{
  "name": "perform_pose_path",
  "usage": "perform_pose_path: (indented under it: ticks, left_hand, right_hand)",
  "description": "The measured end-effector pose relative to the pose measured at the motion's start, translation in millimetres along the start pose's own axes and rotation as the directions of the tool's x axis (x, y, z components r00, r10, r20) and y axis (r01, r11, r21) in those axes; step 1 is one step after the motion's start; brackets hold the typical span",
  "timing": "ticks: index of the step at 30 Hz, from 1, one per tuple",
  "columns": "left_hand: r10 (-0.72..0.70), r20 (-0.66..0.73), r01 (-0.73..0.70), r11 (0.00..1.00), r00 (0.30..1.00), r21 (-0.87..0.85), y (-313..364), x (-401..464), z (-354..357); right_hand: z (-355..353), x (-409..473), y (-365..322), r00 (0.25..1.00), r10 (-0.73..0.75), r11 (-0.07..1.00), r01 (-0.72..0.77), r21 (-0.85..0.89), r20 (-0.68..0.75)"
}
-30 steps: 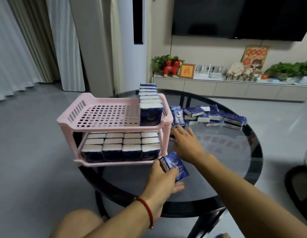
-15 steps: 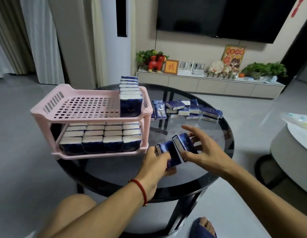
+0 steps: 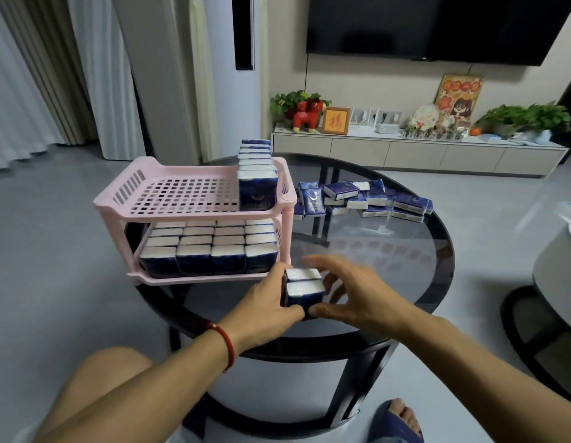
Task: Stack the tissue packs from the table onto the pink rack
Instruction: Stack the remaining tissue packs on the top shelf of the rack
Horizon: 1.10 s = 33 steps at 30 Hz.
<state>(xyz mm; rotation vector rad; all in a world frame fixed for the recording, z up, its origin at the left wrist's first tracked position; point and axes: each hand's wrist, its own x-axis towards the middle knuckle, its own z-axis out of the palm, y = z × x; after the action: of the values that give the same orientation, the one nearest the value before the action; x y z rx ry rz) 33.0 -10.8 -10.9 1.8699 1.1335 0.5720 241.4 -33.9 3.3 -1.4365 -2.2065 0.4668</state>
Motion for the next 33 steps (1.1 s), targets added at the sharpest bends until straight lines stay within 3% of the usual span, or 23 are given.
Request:
perform_pose_path:
  ticks: [7,13,18,21,24,29,33]
  left_hand:
    - [0.174,-0.106,-0.149,0.965,0.979,0.215,-3,-7,-5]
    - [0.374,-0.249,-0.288,0.902,0.893,0.322,13,-27,-35]
    - [0.330,-0.245,-0.282,0.936,0.912,0.212,34,-58,-98]
    - [0.326,-0.293,-0.318,0.945,0.899,0.076,55,-62,-143]
    - [0.358,-0.347,-0.324,0.934,0.867,0.154,70,-44,-188]
    - [0.255,-0.366,-0.137,0.938,0.895,0.318,58,31,-225]
    - [0.133,-0.317,-0.071,0.977,0.939,0.201,44,81,-224]
  right_hand:
    - [1,5,-4,0.999,0.054,0.991,-0.055,0.123,0.006]
    - [-19,13,-30,0.999,-0.029,0.963,0.037,0.268,-0.036]
    - [-26,27,-59,0.967,-0.018,0.863,0.144,0.484,-0.256]
    - [-25,44,-65,0.915,0.045,0.855,0.172,0.489,-0.401]
    - [-23,62,-66,0.849,0.086,0.894,0.164,0.416,-0.521]
    - [-12,83,-63,0.828,0.111,0.930,0.109,0.351,-0.550]
    - [-7,89,-57,0.833,0.148,0.928,0.069,0.366,-0.532]
